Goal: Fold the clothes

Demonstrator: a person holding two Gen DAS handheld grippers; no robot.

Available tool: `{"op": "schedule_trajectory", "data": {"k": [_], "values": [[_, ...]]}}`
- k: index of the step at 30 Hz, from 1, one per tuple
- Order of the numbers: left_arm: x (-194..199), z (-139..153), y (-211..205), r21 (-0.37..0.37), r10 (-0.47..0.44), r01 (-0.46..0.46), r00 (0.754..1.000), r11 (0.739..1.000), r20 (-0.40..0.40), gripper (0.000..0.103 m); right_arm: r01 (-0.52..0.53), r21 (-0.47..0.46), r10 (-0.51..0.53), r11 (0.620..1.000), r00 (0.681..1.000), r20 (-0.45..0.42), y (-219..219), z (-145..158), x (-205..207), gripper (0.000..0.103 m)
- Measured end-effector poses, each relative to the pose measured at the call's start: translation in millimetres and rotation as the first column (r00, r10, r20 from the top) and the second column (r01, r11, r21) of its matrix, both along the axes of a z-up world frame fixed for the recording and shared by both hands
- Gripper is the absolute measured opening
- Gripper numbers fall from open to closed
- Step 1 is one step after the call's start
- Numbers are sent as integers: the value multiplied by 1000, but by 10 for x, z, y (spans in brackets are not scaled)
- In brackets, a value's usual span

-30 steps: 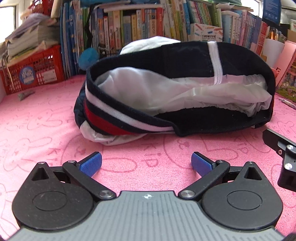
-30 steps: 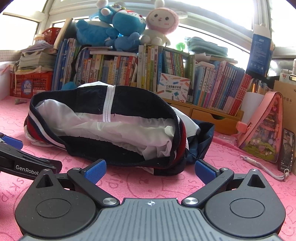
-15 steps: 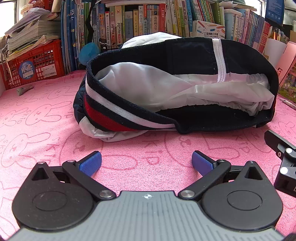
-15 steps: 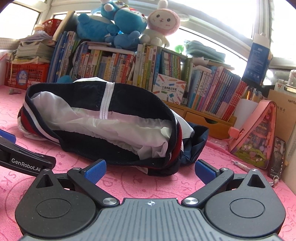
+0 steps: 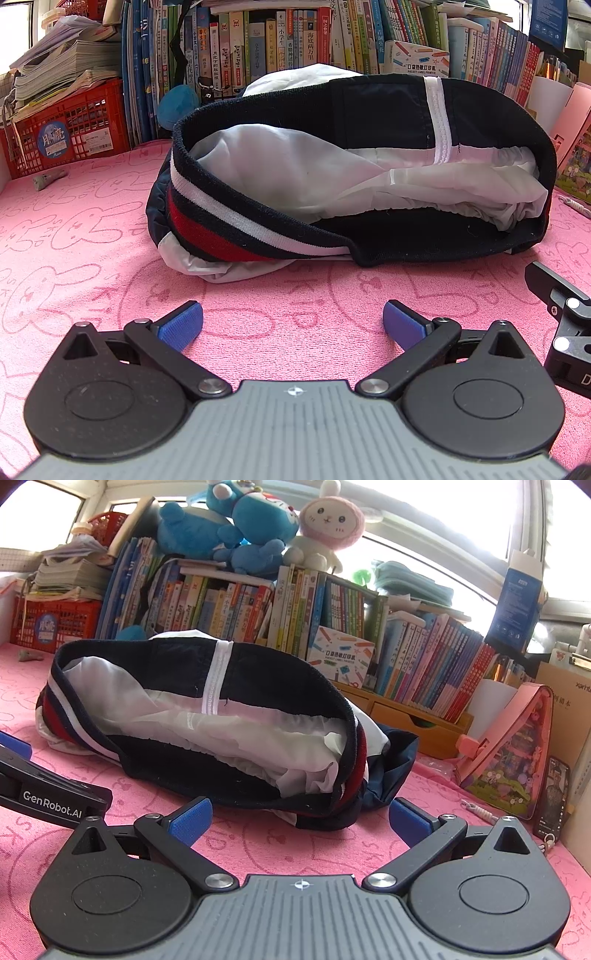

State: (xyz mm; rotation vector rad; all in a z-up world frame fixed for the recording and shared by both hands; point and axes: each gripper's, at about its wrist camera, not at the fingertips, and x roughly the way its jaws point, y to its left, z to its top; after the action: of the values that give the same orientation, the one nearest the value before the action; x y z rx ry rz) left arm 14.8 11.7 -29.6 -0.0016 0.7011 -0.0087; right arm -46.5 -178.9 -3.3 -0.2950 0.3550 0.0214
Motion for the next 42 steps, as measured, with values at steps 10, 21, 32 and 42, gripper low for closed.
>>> {"op": "schedule_trajectory", "data": {"k": [10, 21, 32, 42], "values": [[0, -2, -2, 1, 1, -1, 1000, 1000, 0, 103, 3, -3, -3, 1000, 1000, 1, 8, -5, -3, 103], [-1, -2, 0, 1, 2, -2, 1000, 1000, 0, 103, 8, -3, -8, 1000, 1000, 4, 14, -17, -9, 103], [-2, -3, 0, 3, 4, -4, 1000, 1000, 1, 103, 13, 2, -13, 1000, 1000, 4, -6, 0, 5, 103], [30, 462, 102, -70, -46, 57, 988, 996, 148, 103, -51, -31, 53, 998, 995, 82, -147, 300, 472, 103]]}}
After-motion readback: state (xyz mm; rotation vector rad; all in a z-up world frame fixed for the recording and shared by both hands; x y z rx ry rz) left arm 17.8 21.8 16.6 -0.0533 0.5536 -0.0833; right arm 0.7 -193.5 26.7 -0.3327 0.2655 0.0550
